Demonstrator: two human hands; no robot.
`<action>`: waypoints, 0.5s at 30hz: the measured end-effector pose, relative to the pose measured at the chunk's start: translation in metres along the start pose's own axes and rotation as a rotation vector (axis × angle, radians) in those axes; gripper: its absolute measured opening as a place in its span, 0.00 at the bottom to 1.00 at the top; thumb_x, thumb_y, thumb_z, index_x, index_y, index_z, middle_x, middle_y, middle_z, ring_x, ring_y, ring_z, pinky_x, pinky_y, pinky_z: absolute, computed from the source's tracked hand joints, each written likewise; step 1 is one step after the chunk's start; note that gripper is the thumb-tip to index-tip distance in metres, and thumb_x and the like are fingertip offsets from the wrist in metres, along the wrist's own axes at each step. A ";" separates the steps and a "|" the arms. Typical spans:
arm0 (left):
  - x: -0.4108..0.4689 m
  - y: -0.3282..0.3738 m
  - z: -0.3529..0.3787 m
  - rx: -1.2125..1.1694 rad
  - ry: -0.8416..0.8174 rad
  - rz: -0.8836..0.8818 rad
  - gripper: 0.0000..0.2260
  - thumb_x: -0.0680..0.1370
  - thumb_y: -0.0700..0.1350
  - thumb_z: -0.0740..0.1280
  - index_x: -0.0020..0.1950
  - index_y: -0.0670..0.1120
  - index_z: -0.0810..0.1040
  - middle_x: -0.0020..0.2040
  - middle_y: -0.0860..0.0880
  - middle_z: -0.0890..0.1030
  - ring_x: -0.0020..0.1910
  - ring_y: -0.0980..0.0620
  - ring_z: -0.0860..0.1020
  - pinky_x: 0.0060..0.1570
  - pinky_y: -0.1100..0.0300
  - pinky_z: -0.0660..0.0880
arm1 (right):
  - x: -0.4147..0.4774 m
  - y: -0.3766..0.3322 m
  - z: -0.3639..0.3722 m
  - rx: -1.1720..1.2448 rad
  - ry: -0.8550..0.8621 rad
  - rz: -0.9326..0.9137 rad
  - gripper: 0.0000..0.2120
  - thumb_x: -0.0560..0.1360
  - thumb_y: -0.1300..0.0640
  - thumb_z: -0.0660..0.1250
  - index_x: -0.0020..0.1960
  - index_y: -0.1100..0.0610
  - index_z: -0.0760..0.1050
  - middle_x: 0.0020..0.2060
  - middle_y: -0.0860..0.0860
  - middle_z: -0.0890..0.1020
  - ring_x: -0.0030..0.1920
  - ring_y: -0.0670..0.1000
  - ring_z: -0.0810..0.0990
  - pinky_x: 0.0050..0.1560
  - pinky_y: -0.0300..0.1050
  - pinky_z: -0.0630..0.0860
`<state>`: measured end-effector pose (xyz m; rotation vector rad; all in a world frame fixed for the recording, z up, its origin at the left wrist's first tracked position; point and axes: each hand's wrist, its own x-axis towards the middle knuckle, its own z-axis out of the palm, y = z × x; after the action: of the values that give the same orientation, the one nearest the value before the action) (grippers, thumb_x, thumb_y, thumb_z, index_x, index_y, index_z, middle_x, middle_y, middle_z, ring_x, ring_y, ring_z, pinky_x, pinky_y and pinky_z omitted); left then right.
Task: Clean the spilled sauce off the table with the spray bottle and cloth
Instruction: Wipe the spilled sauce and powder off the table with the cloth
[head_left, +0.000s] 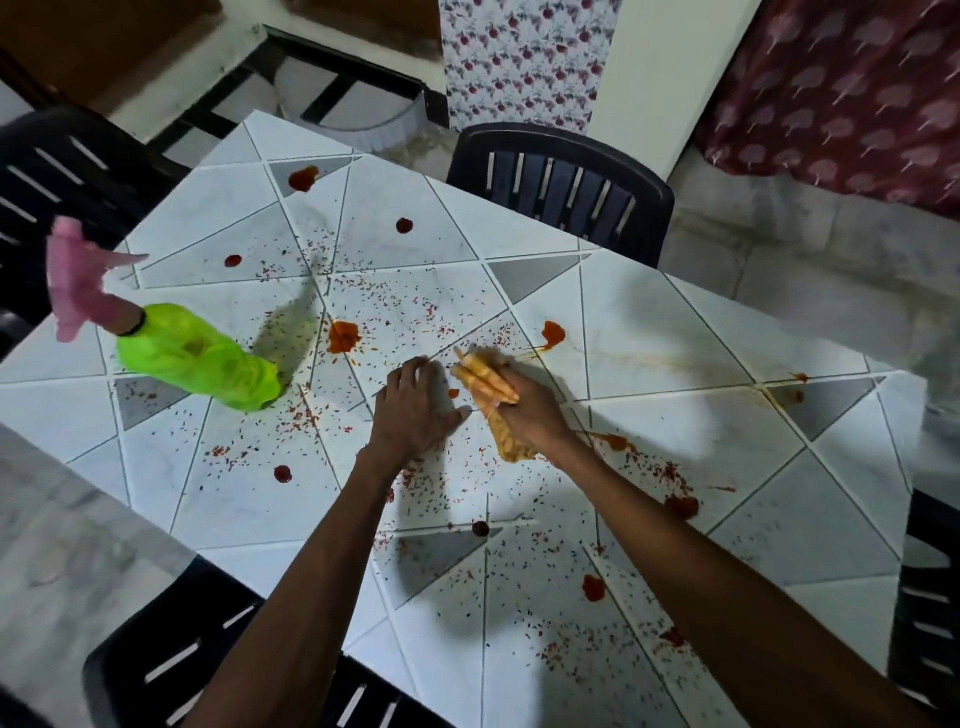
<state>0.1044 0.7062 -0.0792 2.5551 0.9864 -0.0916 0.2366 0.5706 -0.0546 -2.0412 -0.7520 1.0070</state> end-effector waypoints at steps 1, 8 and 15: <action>0.000 0.000 0.000 0.003 -0.008 0.003 0.39 0.70 0.68 0.69 0.74 0.46 0.65 0.74 0.45 0.65 0.69 0.41 0.66 0.63 0.41 0.70 | -0.006 0.000 -0.001 0.027 -0.027 -0.005 0.21 0.80 0.64 0.65 0.72 0.53 0.73 0.63 0.53 0.81 0.62 0.53 0.79 0.57 0.40 0.75; -0.008 0.001 0.000 -0.005 0.038 0.054 0.34 0.73 0.62 0.69 0.72 0.44 0.67 0.72 0.42 0.68 0.68 0.39 0.68 0.63 0.42 0.70 | -0.067 0.033 -0.075 0.276 0.250 0.041 0.17 0.80 0.65 0.66 0.63 0.47 0.76 0.58 0.50 0.82 0.58 0.53 0.82 0.58 0.54 0.80; -0.038 0.027 0.009 -0.081 0.136 0.127 0.17 0.73 0.47 0.63 0.59 0.43 0.81 0.60 0.43 0.80 0.58 0.41 0.76 0.55 0.48 0.76 | -0.144 0.094 -0.160 0.147 0.550 0.146 0.16 0.78 0.57 0.70 0.63 0.43 0.77 0.56 0.52 0.84 0.57 0.56 0.82 0.58 0.56 0.79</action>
<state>0.0946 0.6609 -0.0702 2.5687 0.8537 0.1564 0.3118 0.3537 -0.0025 -2.1198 -0.2359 0.5101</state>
